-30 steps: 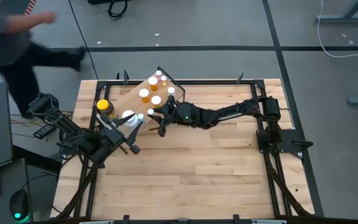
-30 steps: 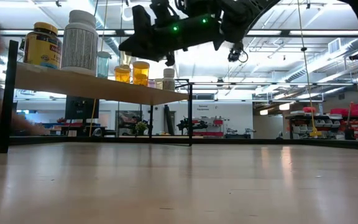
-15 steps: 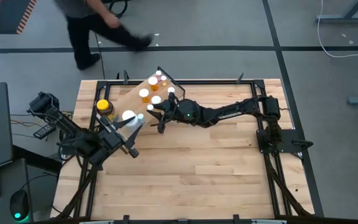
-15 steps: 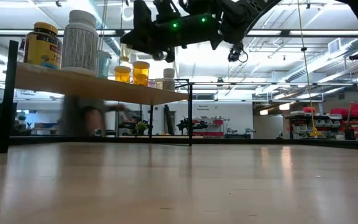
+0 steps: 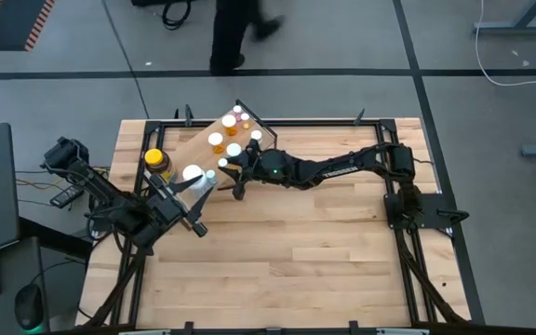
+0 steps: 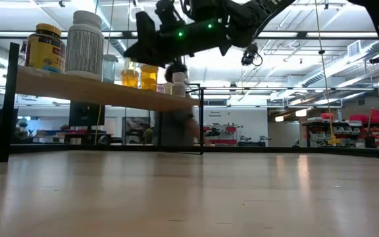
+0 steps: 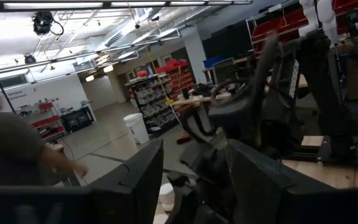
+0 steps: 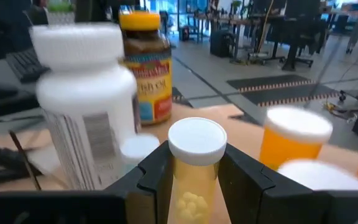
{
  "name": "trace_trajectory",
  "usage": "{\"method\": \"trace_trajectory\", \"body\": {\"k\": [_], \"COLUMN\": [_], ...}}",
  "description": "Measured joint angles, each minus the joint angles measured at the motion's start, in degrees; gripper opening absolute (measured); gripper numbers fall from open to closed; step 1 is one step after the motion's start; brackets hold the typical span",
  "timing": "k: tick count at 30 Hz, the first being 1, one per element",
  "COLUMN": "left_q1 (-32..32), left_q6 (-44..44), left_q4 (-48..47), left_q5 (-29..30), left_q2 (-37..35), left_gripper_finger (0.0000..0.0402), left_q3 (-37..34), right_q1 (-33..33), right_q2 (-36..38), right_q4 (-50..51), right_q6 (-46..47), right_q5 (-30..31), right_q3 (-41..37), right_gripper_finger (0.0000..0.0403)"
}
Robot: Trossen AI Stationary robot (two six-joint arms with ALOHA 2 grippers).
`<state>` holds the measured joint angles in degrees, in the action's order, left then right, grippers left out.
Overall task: Pick and place medicine bottles onto shelf by color
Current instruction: Put the small yellow pill bottle on the shelf
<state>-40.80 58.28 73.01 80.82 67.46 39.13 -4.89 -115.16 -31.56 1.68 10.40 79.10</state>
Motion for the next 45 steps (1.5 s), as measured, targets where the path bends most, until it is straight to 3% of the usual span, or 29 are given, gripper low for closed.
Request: {"method": "trace_trajectory", "body": {"k": [12, 29, 45], "left_q1": [-0.1, -0.1, -0.1], "left_q6": [-0.3, -0.6, -0.7], "left_q4": [-0.2, -0.7, -0.9], "left_q5": [0.2, 0.6, 0.6], "left_q2": [0.0, 0.0, 0.0], "left_gripper_finger": [0.0184, 0.0181, 0.0179], "left_q3": [0.0, 0.0, 0.0], "right_q1": [-0.3, -0.6, -0.6], "right_q2": [-5.7, -5.6, -5.8], "right_q4": [-5.2, -5.7, -6.0], "right_q6": [1.2, 1.1, -0.1], "right_q5": [0.0, -0.1, -0.1], "right_q3": [0.0, -0.1, -0.1], "right_gripper_finger": [0.0123, 0.0124, 0.0172]}}
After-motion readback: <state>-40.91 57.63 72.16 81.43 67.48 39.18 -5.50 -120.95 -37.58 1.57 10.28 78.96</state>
